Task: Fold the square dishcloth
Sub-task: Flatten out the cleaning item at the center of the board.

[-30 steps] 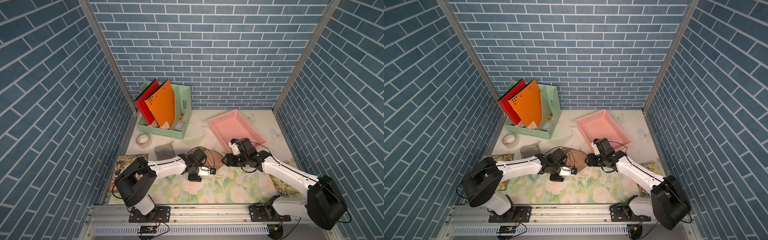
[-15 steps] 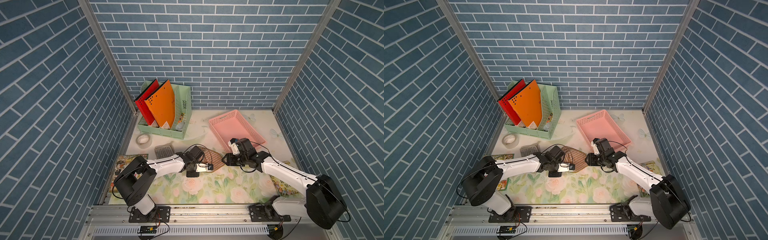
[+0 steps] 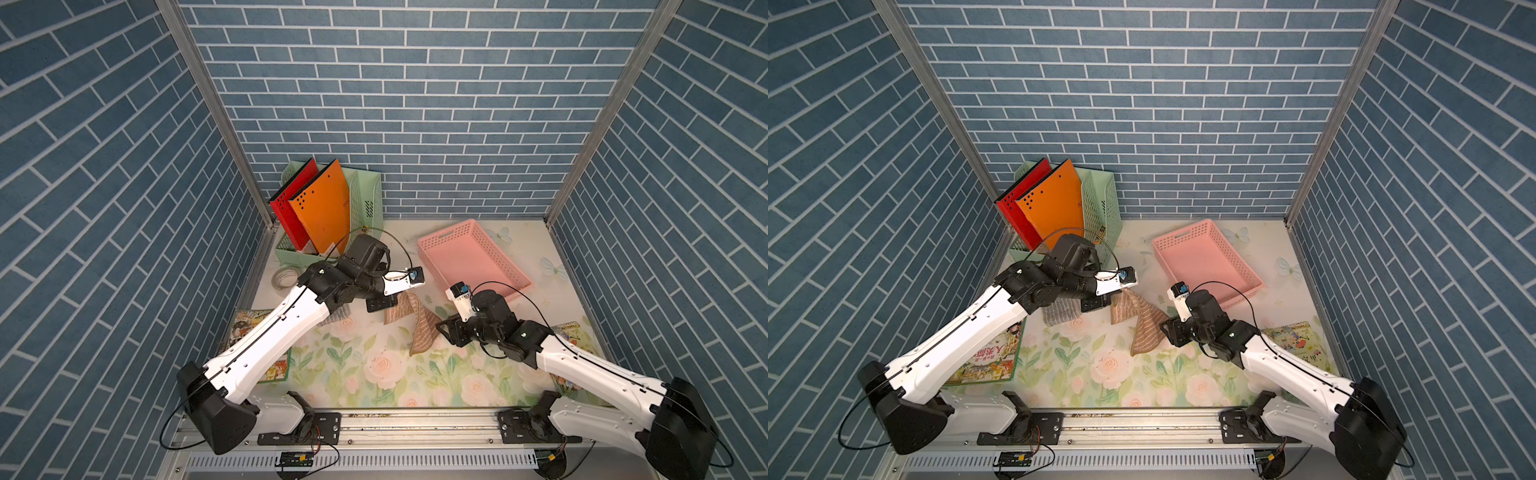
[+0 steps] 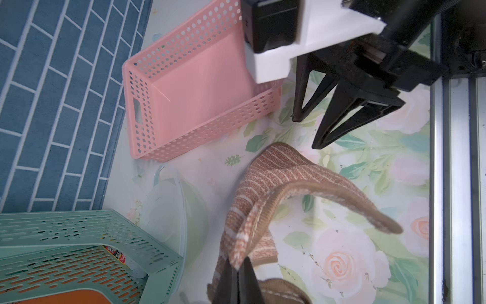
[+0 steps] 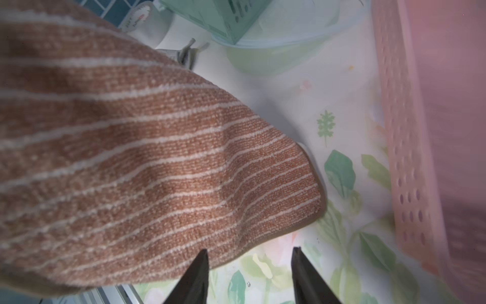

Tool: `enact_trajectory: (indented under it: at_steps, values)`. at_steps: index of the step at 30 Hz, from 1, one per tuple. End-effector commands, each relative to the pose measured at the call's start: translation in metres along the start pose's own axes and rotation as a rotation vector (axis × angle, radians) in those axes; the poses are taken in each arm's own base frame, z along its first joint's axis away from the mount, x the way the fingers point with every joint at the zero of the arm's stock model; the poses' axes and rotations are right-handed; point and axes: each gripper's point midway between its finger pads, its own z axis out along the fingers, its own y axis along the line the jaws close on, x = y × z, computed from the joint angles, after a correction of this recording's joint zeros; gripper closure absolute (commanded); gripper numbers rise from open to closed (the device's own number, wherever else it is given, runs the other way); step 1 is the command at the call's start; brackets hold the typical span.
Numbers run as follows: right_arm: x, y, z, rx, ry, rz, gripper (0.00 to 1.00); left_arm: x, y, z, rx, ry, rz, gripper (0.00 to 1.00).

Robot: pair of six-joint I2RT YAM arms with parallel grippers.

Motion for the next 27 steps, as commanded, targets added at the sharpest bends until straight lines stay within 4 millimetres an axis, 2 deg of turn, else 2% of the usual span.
enact_trajectory:
  at_steps: [1,5,9,13,15,17,19,21,24,27]
  values:
    - [-0.018,0.018,-0.014,-0.026,-0.180,-0.211,0.42,0.012,-0.013,-0.015,0.074,0.055,-0.079,1.00]
    - [-0.019,0.048,-0.023,-0.089,-0.287,-0.318,0.35,0.003,-0.009,-0.029,0.064,0.031,-0.104,1.00]
    - [-0.019,0.084,-0.034,-0.141,-0.382,-0.425,0.28,0.006,-0.008,-0.034,0.046,0.043,-0.103,1.00]
    - [-0.016,0.109,-0.036,-0.117,-0.425,-0.501,0.21,0.009,-0.008,-0.035,0.039,0.057,-0.103,1.00]
    - [-0.015,0.114,-0.032,-0.049,-0.428,-0.529,0.15,0.011,-0.008,-0.034,0.041,0.063,-0.106,1.00]
    - [-0.016,0.109,-0.021,0.038,-0.410,-0.523,0.10,0.013,-0.009,-0.033,0.044,0.068,-0.111,1.00]
    - [-0.014,0.099,-0.004,0.137,-0.361,-0.502,0.10,0.013,-0.009,-0.032,0.045,0.070,-0.115,1.00]
    - [-0.015,0.097,0.010,0.206,-0.340,-0.483,0.10,0.014,-0.009,-0.031,0.047,0.072,-0.116,1.00]
    - [-0.019,0.099,0.024,0.346,-0.357,-0.448,0.10,0.014,-0.009,-0.031,0.044,0.077,-0.117,1.00]
    - [-0.023,0.111,0.034,0.431,-0.373,-0.442,0.10,0.017,-0.009,-0.029,0.044,0.085,-0.119,1.00]
